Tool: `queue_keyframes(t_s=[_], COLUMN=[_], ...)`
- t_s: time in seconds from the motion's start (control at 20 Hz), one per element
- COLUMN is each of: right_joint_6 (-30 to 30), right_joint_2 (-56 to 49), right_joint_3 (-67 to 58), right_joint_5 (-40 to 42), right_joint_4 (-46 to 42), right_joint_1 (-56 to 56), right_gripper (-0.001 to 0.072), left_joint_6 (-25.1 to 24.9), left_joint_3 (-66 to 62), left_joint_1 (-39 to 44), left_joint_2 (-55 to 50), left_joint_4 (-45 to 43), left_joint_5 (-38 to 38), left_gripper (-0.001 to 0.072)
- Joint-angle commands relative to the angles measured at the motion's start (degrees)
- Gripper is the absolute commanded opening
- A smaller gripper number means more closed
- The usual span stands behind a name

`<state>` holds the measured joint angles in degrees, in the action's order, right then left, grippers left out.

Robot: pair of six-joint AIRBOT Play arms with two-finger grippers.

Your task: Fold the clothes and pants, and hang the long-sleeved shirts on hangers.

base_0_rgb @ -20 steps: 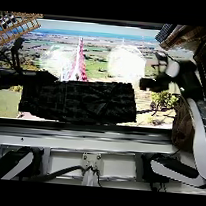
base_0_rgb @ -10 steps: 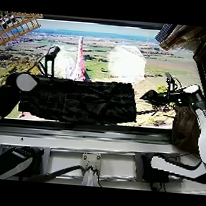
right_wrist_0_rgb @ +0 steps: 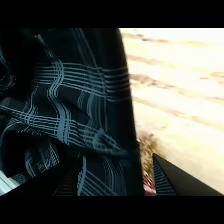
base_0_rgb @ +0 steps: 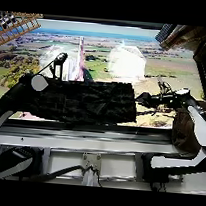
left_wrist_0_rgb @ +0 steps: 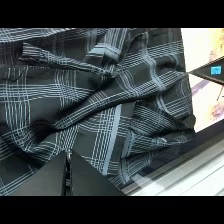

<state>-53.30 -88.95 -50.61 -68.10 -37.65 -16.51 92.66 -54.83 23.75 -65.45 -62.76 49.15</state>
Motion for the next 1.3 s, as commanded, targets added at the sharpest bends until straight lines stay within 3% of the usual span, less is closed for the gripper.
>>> queue_keyframes(t_s=[0.0,0.15,0.2,0.3,0.35,0.5,0.65,0.95,1.15,1.25], right_joint_6=[0.26,0.35,0.28,-0.24,-1.11,-1.70,-3.48,-17.79,-28.41,-31.39], right_joint_2=[-1.97,-2.97,-2.84,-2.58,-2.38,-1.62,0.59,11.78,18.29,18.82], right_joint_3=[0.00,-0.11,-0.11,-0.11,-0.11,-0.11,-0.13,-2.75,-10.88,-17.27], right_joint_5=[1.88,3.28,4.70,6.88,7.08,4.98,2.16,-4.09,-8.94,-15.19], right_joint_4=[0.96,3.13,3.37,3.34,3.08,2.82,1.95,-13.57,-20.68,-23.30], right_joint_1=[4.24,9.05,10.34,11.08,10.80,8.81,5.97,0.22,-2.78,-2.82], right_gripper=[0.0516,0.0473,0.0382,0.0093,0.0016,0.0017,0.0016,0.0016,0.0015,0.0015], left_joint_6=[0.15,0.15,0.15,-0.31,-0.74,-0.46,-0.46,-0.48,-0.55,-0.52], left_joint_3=[0.02,0.02,0.02,0.13,0.63,4.07,8.00,8.94,8.24,8.22], left_joint_1=[0.07,0.07,0.07,0.09,0.07,0.04,0.39,11.04,19.06,22.82], left_joint_2=[-0.55,-0.57,-0.57,-0.57,-0.57,-0.57,-1.84,-13.46,-18.51,-19.02], left_joint_4=[1.55,1.86,1.84,1.22,0.98,-3.56,-2.73,9.25,17.53,19.89], left_joint_5=[-0.13,-0.07,-0.09,0.33,0.42,0.92,0.35,-13.94,-20.17,-25.57], left_gripper=[0.0025,0.0026,0.0022,0.0020,0.0018,0.0011,0.0011,0.0010,0.0010,0.0010])
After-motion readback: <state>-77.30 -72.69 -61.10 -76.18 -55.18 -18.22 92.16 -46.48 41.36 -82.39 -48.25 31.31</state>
